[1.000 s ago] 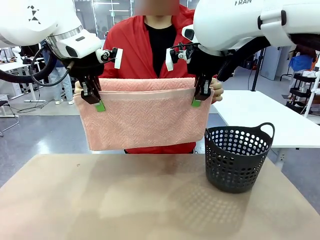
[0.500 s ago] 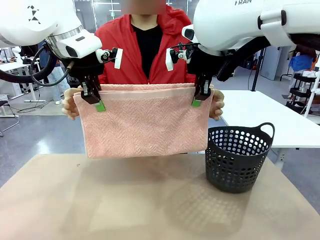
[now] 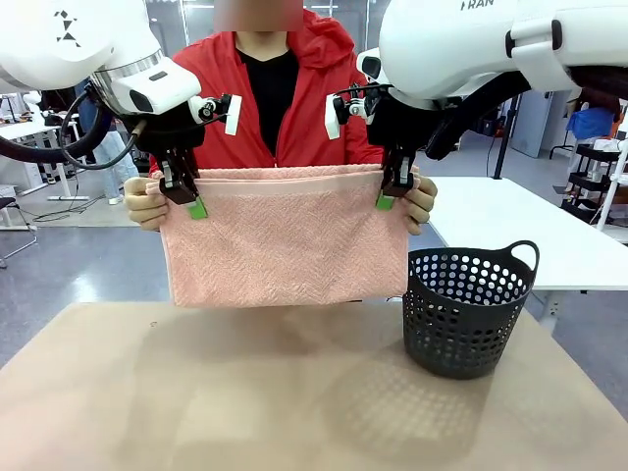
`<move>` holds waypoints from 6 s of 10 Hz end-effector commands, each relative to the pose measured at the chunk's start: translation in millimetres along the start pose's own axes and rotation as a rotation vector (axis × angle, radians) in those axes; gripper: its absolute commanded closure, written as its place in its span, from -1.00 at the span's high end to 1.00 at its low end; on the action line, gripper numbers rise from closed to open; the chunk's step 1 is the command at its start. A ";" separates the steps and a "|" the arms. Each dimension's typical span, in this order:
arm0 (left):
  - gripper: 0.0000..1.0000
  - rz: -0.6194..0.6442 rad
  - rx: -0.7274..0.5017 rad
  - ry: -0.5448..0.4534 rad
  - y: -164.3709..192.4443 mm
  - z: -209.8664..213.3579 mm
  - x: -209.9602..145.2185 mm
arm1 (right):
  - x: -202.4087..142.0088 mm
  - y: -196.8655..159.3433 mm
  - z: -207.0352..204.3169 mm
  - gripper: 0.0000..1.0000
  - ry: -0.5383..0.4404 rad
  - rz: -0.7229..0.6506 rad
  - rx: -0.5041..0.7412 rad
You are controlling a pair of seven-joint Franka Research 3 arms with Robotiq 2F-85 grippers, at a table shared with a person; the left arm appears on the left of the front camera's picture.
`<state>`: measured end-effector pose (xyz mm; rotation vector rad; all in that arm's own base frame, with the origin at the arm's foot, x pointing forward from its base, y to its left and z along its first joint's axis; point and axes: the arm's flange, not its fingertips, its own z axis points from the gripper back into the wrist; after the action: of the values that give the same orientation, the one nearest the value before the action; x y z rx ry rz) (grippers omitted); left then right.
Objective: Fold the towel.
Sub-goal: Release the end of the 100 cm Hotel Towel you were holding, then pick up the 100 cm Hotel Towel and place it on the left side of the table.
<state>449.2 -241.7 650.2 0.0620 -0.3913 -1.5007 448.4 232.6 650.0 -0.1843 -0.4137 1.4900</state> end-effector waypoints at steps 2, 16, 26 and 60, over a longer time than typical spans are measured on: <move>-1.00 0.001 0.004 0.000 1.6 2.2 -2.1 | -2.2 -1.2 0.8 -1.00 0.009 0.002 -0.005; 1.00 0.218 0.120 -0.166 -6.0 102.3 -40.9 | -35.6 1.1 118.7 1.00 -0.244 -0.269 -0.038; 1.00 0.706 0.139 -0.254 -35.7 180.0 -217.4 | -173.7 26.1 179.4 1.00 -0.269 -0.797 -0.130; 1.00 0.706 0.139 -0.254 -35.7 180.0 -217.4 | -173.7 26.1 179.4 1.00 -0.269 -0.797 -0.130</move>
<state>357.9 2.6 761.0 -0.1532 -0.6431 -0.7665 351.7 41.4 777.9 0.0887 -0.7024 0.6907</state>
